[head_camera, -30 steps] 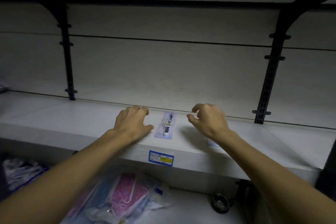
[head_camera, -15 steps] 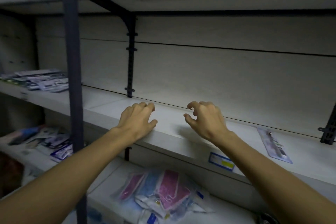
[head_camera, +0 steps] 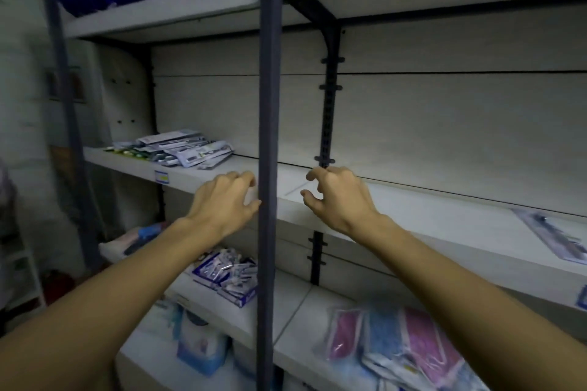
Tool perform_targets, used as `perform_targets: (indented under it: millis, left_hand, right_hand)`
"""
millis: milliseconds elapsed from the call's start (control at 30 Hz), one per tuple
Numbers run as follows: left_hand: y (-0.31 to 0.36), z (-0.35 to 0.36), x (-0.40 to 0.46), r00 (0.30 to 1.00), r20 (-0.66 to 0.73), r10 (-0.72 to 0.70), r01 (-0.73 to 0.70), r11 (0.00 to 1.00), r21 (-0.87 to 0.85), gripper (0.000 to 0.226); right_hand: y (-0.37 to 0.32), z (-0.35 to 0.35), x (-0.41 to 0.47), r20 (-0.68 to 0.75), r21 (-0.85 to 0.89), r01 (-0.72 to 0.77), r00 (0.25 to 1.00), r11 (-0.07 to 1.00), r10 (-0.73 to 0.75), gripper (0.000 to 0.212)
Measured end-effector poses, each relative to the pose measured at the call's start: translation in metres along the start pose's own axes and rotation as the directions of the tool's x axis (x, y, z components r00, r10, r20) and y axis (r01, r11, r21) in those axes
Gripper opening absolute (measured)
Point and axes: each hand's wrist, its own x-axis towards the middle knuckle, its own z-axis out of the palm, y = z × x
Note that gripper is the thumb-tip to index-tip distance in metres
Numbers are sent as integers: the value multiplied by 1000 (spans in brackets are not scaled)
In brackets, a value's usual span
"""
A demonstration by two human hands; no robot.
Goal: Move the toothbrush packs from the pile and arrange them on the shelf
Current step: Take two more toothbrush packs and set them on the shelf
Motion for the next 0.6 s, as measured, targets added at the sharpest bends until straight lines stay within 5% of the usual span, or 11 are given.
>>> perform_targets:
  millis: [333, 600]
  left_hand:
    - [-131, 12, 8, 991, 28, -134, 134, 991, -19, 36]
    - [-215, 40, 59, 988, 28, -151, 151, 988, 9, 36]
  right_hand:
    - [-103, 71, 76, 103, 10, 84, 991, 996, -85, 36]
    - [-140, 142, 156, 115, 32, 11, 993, 999, -14, 35]
